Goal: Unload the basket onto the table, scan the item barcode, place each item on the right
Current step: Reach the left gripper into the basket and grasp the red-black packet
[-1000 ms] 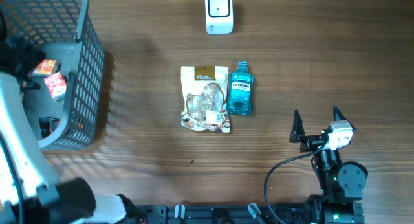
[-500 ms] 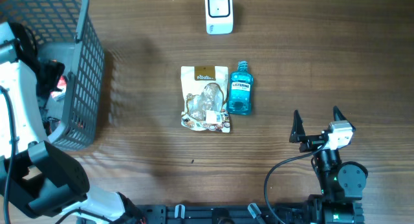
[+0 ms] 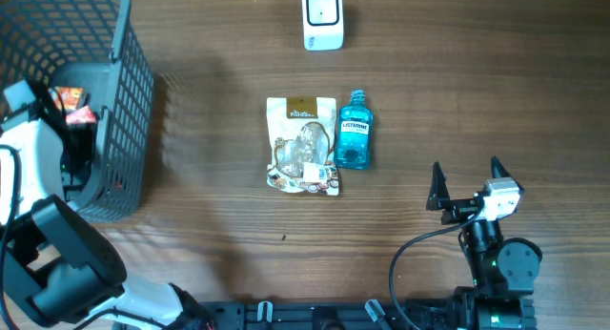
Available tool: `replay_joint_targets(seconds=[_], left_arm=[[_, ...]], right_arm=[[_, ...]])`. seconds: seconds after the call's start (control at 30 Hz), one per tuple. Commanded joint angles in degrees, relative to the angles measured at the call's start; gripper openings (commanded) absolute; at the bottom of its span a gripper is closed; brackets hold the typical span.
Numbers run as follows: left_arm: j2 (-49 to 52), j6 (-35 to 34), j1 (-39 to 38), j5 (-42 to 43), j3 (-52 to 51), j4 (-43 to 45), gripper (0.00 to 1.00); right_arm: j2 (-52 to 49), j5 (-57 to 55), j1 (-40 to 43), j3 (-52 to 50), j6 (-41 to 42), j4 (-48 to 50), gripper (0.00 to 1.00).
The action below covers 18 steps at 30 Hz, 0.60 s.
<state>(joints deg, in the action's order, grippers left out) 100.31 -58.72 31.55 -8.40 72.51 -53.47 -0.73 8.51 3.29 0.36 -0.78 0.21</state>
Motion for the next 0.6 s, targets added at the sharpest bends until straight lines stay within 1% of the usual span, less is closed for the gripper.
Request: replay_joint_targets(seconds=[0.0, 0.03, 0.13, 0.3, 0.43, 0.47, 0.57], left_arm=[[0.33, -1.79, 3.26, 2.75, -2.14, 1.22, 1.00], [0.33, -1.77, 4.04, 4.02, -2.25, 1.79, 1.00], [0.33, -1.75, 4.11, 4.39, -2.40, 2.73, 1.00], [0.46, -1.77, 3.56, 6.54, -6.67, 7.50, 0.91], [0.70, -1.75, 3.56, 6.43, -10.73, 12.41, 0.91], [0.70, -1.75, 3.56, 6.43, -10.93, 12.72, 0.89], [0.70, -1.75, 3.56, 6.43, -10.97, 13.18, 0.77]], right_arm=[[0.15, -0.39, -0.22, -0.04, -0.57, 0.24, 1.00], [0.15, -0.39, -0.22, -0.04, -0.55, 0.24, 1.00], [0.15, -0.39, -0.22, -0.04, -0.57, 0.24, 1.00], [0.15, -0.39, -0.22, -0.04, -0.55, 0.24, 1.00], [0.15, -0.39, -0.22, -0.04, -0.55, 0.24, 1.00], [0.15, -0.39, -0.22, -0.04, -0.55, 0.24, 1.00], [0.15, -0.39, -0.22, -0.04, -0.55, 0.24, 1.00]])
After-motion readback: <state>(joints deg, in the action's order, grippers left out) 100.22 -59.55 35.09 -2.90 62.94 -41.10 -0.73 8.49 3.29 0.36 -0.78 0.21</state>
